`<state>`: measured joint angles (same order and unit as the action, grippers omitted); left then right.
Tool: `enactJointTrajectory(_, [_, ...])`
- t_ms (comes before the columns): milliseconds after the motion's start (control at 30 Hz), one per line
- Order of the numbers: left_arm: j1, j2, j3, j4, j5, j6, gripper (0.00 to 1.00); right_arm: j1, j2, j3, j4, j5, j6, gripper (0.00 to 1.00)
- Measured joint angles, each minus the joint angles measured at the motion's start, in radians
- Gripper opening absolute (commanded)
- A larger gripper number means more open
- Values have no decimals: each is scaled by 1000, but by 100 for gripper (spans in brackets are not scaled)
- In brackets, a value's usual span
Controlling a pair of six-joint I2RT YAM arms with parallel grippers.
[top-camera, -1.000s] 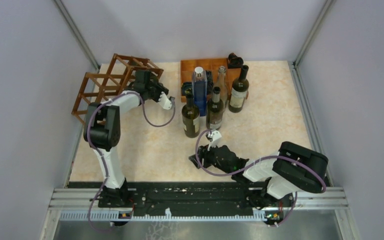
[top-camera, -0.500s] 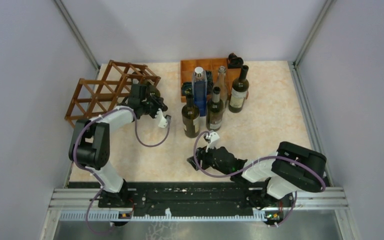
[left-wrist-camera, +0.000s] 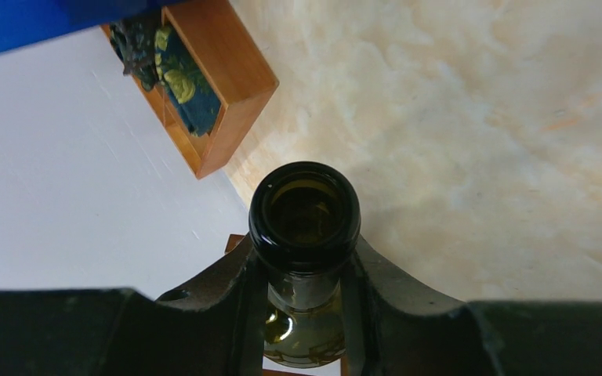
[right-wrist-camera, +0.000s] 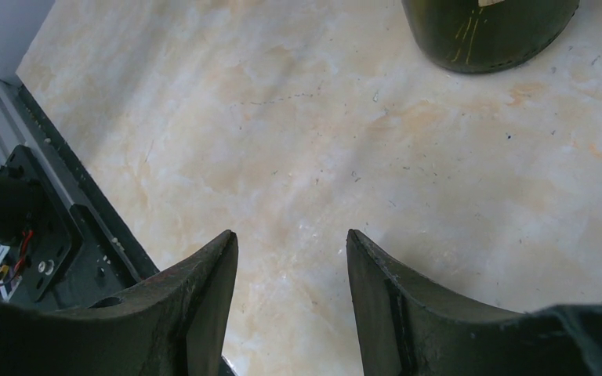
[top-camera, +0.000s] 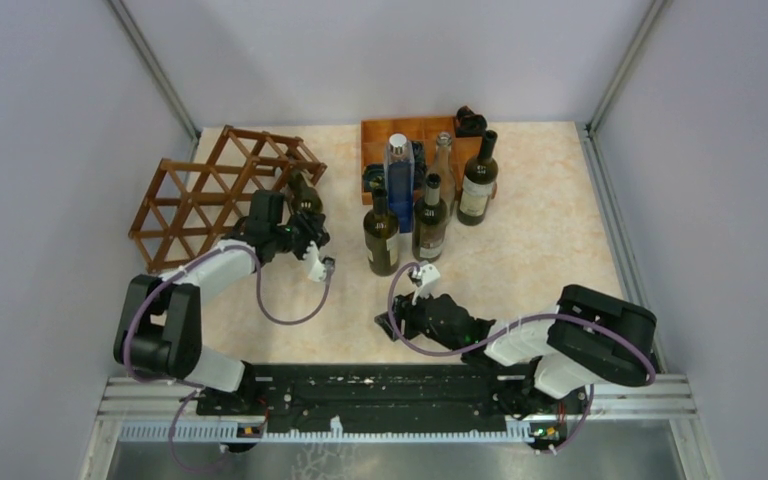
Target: Take the wine bottle off the wine rack
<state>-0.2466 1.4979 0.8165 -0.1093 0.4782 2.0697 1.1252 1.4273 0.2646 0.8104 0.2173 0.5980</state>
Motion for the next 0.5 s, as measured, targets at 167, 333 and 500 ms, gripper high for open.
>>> enactJointTrajectory(167, [-10, -81, -106, 28, 9, 24, 0, 5, -23, 0, -10, 3, 0, 54])
enactJointTrajectory(333, [-16, -91, -142, 66, 6, 32, 24, 7, -36, 0, -13, 5, 0, 54])
enactJointTrajectory(500, [-21, -69, -160, 109, 0, 36, 53, 7, -39, 0, -16, 8, 0, 55])
